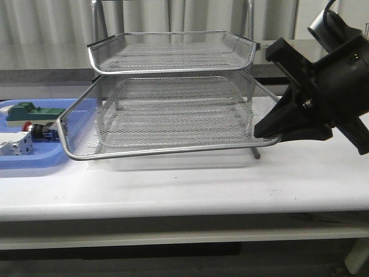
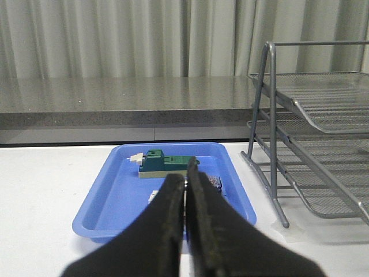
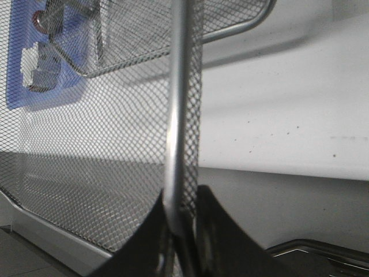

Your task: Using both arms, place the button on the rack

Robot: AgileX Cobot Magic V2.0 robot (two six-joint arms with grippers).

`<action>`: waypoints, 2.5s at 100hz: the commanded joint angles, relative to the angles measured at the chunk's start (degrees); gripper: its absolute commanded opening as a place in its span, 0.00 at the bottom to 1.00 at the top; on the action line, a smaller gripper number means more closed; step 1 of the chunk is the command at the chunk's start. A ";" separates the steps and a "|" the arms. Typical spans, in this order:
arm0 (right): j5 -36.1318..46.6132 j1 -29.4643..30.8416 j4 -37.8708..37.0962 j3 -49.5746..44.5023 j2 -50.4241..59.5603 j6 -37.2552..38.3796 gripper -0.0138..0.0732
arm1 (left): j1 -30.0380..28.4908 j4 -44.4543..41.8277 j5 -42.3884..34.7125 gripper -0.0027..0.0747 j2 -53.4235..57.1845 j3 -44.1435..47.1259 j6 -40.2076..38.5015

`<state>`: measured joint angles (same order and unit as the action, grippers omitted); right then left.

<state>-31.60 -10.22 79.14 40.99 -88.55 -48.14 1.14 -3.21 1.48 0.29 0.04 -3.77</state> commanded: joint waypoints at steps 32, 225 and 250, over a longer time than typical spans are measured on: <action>-5.59 -0.11 -1.50 0.71 2.69 -1.94 0.50 | 0.45 0.07 -5.12 0.04 1.96 2.71 -0.47; -15.98 -0.05 -82.76 0.71 54.03 54.42 0.08 | 0.45 0.07 -5.12 0.04 1.96 2.71 -0.47; -15.98 -0.05 -82.76 0.71 54.03 54.42 0.08 | 0.45 0.07 -5.12 0.04 1.96 2.71 -0.47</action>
<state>-50.83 -10.22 -2.78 40.22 -34.55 6.20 1.14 -3.21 1.48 0.29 0.04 -3.77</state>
